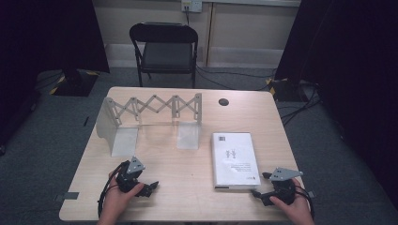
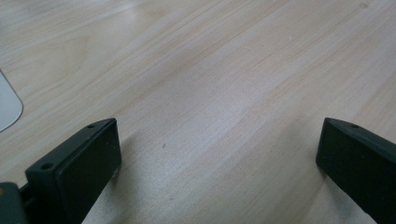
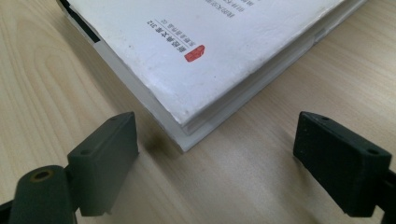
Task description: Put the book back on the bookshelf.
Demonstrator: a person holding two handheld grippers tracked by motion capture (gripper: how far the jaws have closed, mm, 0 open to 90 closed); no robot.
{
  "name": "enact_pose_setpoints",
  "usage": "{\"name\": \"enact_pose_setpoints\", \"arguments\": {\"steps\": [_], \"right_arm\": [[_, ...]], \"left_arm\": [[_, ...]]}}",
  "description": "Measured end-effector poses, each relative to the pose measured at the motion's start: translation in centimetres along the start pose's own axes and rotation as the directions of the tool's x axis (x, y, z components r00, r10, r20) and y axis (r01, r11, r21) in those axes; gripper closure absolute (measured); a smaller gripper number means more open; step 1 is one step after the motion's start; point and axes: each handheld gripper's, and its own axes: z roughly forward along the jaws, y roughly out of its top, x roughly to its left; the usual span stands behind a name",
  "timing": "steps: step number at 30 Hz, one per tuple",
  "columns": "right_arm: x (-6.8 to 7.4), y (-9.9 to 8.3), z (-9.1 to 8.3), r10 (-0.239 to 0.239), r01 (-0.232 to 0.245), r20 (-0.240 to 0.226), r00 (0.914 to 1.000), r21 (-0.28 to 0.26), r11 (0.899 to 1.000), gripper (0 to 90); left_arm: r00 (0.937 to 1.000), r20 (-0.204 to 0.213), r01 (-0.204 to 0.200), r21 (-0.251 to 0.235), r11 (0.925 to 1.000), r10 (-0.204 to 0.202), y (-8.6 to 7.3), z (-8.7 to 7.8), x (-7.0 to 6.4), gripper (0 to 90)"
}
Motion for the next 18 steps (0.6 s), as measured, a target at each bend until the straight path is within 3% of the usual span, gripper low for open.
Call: {"name": "enact_pose_setpoints", "arguments": {"steps": [8, 11, 14, 16, 18], "right_arm": [[0.0, 0.0, 0.0, 0.0, 0.0, 0.0, 1.0, 0.0, 1.0, 13.1], [0.0, 0.0, 0.0, -0.001, 0.001, -0.001, 1.0, 0.0, 1.0, 13.1], [0.0, 0.0, 0.0, -0.001, 0.001, -0.001, 1.0, 0.0, 1.0, 13.1], [0.0, 0.0, 0.0, -0.001, 0.001, 0.0, 1.0, 0.0, 1.0, 13.1], [0.0, 0.0, 0.0, 0.0, 0.0, 0.001, 1.0, 0.001, 1.0, 13.5]], "left_arm": [[1.0, -0.004, 0.001, 0.0, 1.0, -0.001, 0.0, 0.0, 0.0, 0.0], [0.9998, -0.005, 0.018, -0.005, 0.9998, -0.018, -0.1, 0.0, -0.3, 0.0], [0.9995, -0.018, 0.025, 0.028, 0.9993, -0.024, 0.4, -0.1, -0.6, 0.8], [0.9997, -0.009, 0.022, 0.049, 0.9986, -0.022, 0.8, -0.1, -1.1, 4.2], [0.9995, 0.029, 0.014, 0.046, 0.9988, -0.015, 1.2, -0.4, -1.7, 18.2]]}}
